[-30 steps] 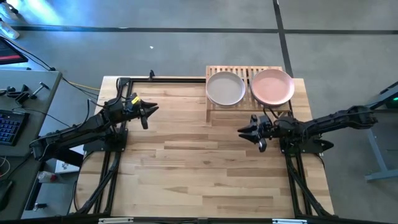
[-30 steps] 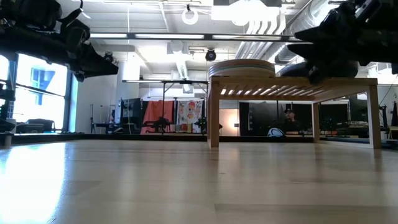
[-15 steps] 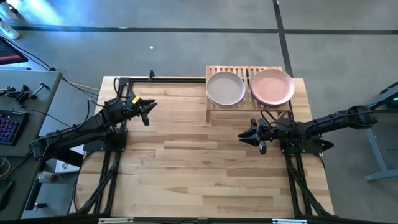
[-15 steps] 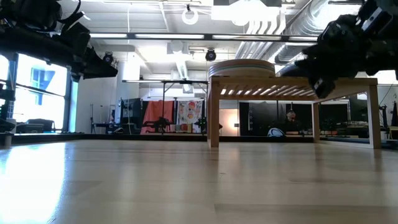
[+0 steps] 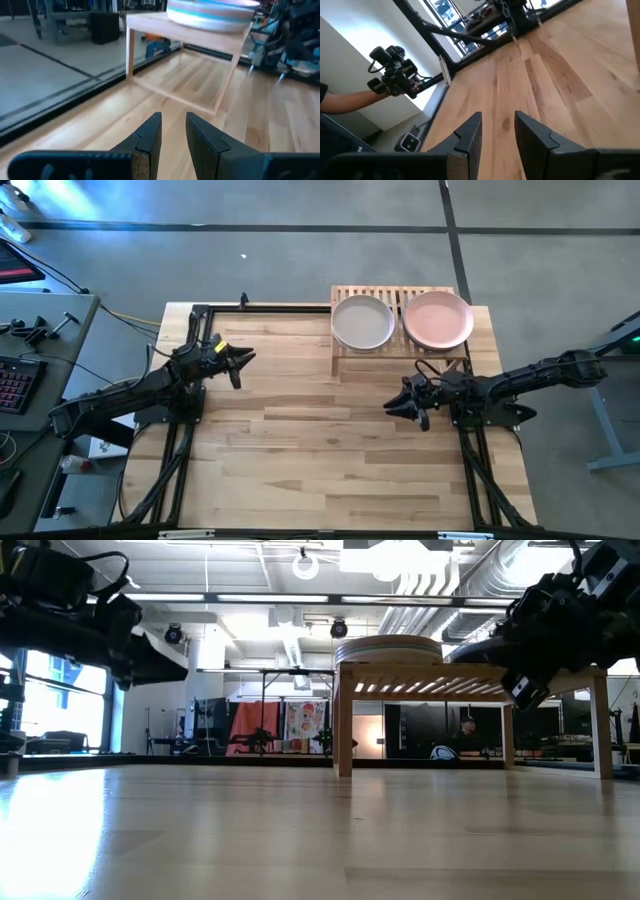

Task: Place and stack plates onto a shelf
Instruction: Return to Home Position

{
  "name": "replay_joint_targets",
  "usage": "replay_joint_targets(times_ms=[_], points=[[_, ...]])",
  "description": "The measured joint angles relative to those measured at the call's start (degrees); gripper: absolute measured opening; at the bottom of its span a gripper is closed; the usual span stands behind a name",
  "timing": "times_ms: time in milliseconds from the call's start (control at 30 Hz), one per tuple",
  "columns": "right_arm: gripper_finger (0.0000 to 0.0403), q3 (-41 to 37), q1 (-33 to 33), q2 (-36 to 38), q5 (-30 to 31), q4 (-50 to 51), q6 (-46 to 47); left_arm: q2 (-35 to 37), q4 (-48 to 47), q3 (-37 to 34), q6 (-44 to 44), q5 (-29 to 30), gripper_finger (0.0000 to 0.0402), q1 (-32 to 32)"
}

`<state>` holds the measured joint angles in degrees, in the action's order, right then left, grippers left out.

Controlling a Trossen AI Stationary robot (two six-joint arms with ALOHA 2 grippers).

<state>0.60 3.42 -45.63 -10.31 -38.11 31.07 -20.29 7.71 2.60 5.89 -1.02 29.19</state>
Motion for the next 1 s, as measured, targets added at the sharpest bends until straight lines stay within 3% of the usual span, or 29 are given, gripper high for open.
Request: replay_joint_targets(times_ms=[300,500,1000], points=[[0.0098,0.0,0.0,0.0,0.0,6.1,1.0,-0.1,-1.8,-1.9,0.0,1.3,0.0076,0.0],[0.0098,0.0,0.0,0.0,0.0,6.2,1.1,0.0,-2.3,-1.9,2.8,7.2,0.0076,0.0],[0.0098,0.0,0.0,1.7,0.1,7.1,1.5,0.3,-2.3,-1.9,2.9,7.2,0.0076,-0.1]])
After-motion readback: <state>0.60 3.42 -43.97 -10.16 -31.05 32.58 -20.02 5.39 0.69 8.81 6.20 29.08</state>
